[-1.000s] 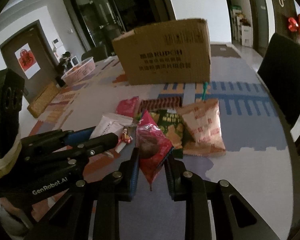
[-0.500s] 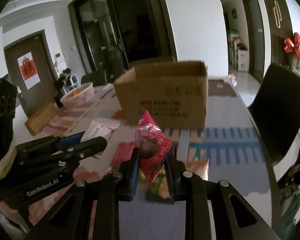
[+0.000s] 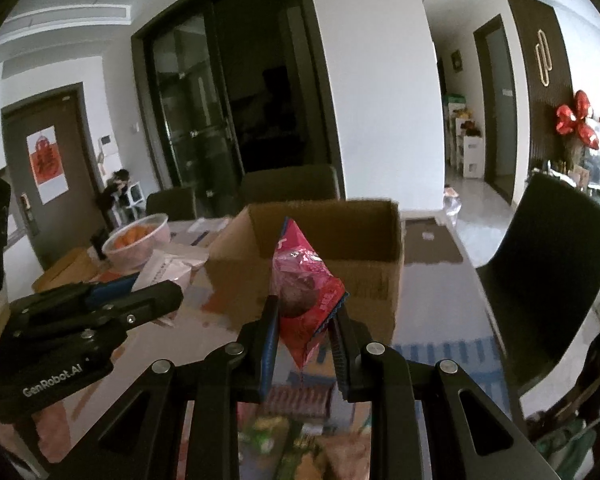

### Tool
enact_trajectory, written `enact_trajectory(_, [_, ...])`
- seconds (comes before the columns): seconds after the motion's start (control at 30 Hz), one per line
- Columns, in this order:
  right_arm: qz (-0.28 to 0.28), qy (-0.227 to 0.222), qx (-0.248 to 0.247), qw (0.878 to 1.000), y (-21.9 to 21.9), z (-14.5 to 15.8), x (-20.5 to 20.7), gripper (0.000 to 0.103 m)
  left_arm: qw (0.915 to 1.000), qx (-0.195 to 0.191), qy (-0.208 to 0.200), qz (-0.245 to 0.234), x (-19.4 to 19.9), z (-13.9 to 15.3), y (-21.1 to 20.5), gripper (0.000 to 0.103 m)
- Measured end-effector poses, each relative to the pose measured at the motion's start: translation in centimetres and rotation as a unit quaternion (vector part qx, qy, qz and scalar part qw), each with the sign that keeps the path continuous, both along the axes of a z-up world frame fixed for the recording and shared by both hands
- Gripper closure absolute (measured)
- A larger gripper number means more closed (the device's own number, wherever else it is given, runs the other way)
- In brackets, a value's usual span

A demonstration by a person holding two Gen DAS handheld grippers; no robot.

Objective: Organize snacks
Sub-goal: 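Lift both held packets and carry them over the cardboard box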

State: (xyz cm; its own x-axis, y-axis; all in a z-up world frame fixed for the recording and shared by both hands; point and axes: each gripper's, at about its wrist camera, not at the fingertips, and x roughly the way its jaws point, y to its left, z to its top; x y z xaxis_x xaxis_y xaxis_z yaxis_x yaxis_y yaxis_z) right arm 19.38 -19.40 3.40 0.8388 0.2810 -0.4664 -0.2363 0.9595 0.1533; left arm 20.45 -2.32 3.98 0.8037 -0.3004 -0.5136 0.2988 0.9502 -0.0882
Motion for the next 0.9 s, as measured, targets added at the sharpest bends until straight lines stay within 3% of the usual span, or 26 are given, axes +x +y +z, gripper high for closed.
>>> enact_trajectory(0.47, [-0.009, 0.011, 0.01, 1.0, -0.5, 2.6, 7.2, 0.078, 0.9998, 0.009, 0.017, -0.003, 7.2, 2.2, 0.2, 0.072])
enact_trajectory(0.77, [-0.011, 0.025, -0.015, 0.999, 0.1, 2.6, 10.3, 0.078, 0.9985, 0.021, 0.051, 0.004, 11.8, 1.4, 0.0, 0.072])
enact_trajectory(0.9, [-0.014, 0.038, -0.03, 0.999, 0.5, 2.0, 11.7, 0.077, 0.9967, 0.009, 0.08, 0.007, 13.9, 0.7, 0.1, 0.07])
